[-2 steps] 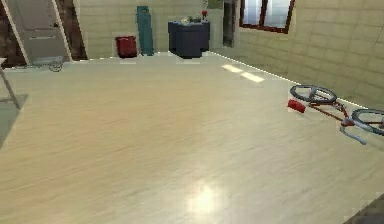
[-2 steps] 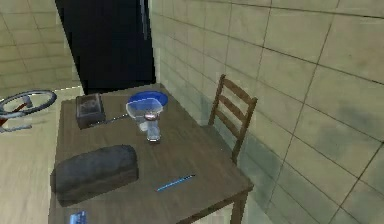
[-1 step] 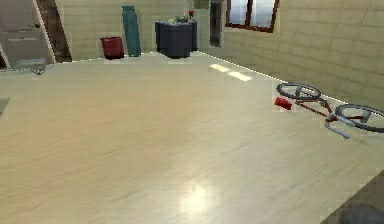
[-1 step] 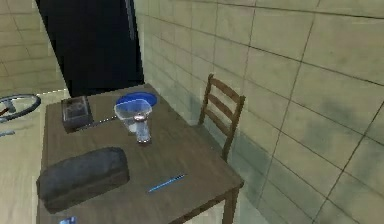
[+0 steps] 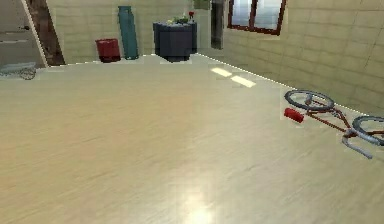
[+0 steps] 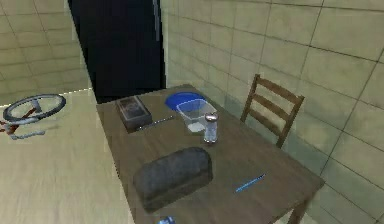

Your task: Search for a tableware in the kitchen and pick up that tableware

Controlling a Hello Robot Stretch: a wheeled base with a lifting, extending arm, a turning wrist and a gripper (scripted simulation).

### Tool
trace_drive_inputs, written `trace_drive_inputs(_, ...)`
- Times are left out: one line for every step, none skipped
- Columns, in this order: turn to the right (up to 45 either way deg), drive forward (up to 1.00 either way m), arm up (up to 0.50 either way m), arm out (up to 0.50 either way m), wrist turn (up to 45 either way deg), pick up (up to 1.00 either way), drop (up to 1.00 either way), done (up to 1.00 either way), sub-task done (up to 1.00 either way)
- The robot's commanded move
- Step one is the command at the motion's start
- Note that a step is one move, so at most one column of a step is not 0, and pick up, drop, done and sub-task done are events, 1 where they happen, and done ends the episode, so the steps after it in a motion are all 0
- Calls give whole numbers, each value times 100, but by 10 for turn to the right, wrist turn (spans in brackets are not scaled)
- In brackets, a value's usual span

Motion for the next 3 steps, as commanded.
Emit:
trace_drive_inputs(90,0,0,0,0,0,0,0,0)
trace_drive_inputs(0,10,0,0,0,0,0,0,0)
trace_drive_inputs(390,0,0,0,0,0,0,0,0)
